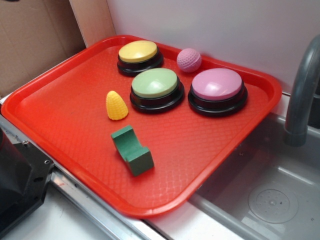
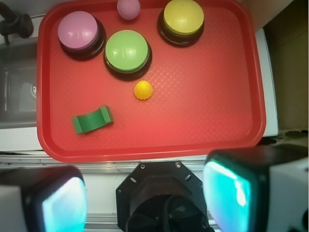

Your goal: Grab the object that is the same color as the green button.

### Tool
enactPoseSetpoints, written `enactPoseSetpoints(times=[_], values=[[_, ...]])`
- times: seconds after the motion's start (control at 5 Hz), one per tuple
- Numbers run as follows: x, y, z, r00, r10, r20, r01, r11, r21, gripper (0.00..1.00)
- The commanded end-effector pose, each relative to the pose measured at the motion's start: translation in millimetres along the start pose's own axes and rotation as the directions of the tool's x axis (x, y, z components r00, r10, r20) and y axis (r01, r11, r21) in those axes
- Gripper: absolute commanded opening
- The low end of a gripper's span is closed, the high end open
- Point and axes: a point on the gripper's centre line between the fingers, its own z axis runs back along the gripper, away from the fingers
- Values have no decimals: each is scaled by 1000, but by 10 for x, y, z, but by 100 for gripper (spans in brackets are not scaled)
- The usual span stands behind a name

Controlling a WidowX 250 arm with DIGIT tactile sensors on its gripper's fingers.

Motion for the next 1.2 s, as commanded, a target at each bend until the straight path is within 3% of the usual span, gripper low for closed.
enactPoseSetpoints(times=[0.0,0.2,0.4,0.6,0.8,1.0], values=[[0,0,0,1000,0,0,0,1000,0,100],[101,-402,-497,999,-9,-52,7,1000,-29,100],[105,-690,-803,997,47,-61,-52,996,-76,100],[182,-834,-1081,978,-202,-56,196,977,-89,100],[255,-769,-1273,898,-440,10,440,897,-52,100],[252,-689,-1503,759,-651,3,651,758,-21,100]])
